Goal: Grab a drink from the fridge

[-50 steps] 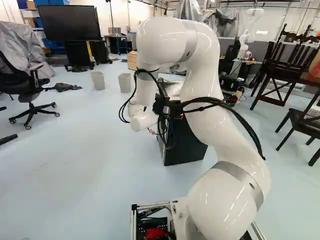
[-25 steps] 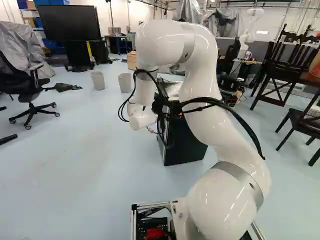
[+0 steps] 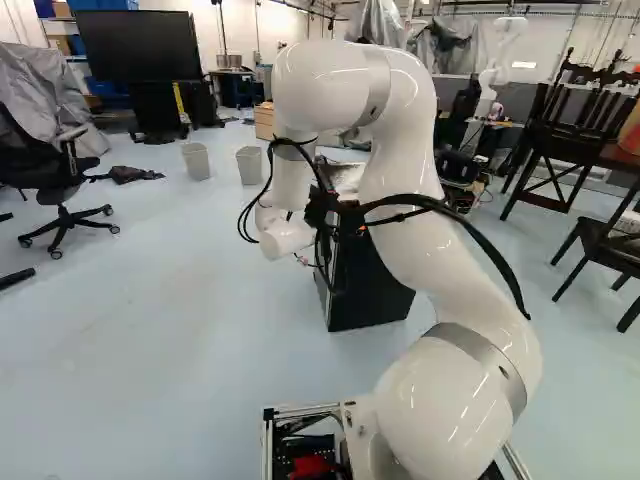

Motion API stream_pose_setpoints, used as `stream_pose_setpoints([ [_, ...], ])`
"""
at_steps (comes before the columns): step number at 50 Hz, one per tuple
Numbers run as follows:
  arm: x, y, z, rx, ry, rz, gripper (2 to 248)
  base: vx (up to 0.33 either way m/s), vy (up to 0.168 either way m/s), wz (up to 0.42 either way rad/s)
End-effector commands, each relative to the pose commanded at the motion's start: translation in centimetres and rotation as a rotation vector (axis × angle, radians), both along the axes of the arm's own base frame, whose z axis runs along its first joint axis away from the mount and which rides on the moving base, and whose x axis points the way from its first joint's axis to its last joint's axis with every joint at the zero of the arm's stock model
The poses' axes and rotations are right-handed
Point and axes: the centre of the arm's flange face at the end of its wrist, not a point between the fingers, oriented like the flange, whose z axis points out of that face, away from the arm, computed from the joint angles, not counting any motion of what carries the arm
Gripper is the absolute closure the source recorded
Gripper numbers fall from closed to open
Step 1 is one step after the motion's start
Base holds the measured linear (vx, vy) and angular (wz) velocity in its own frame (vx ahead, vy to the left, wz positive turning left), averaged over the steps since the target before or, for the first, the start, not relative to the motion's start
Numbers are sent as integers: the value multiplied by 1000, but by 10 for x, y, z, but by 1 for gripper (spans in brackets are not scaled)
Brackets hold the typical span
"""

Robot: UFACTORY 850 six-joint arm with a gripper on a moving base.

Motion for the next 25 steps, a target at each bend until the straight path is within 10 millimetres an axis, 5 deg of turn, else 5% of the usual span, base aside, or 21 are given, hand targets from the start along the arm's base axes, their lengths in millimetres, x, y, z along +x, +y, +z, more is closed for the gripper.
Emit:
stream_pose_setpoints([
  [25,2,-10,0,-1,1,-21,3,0,0,0],
])
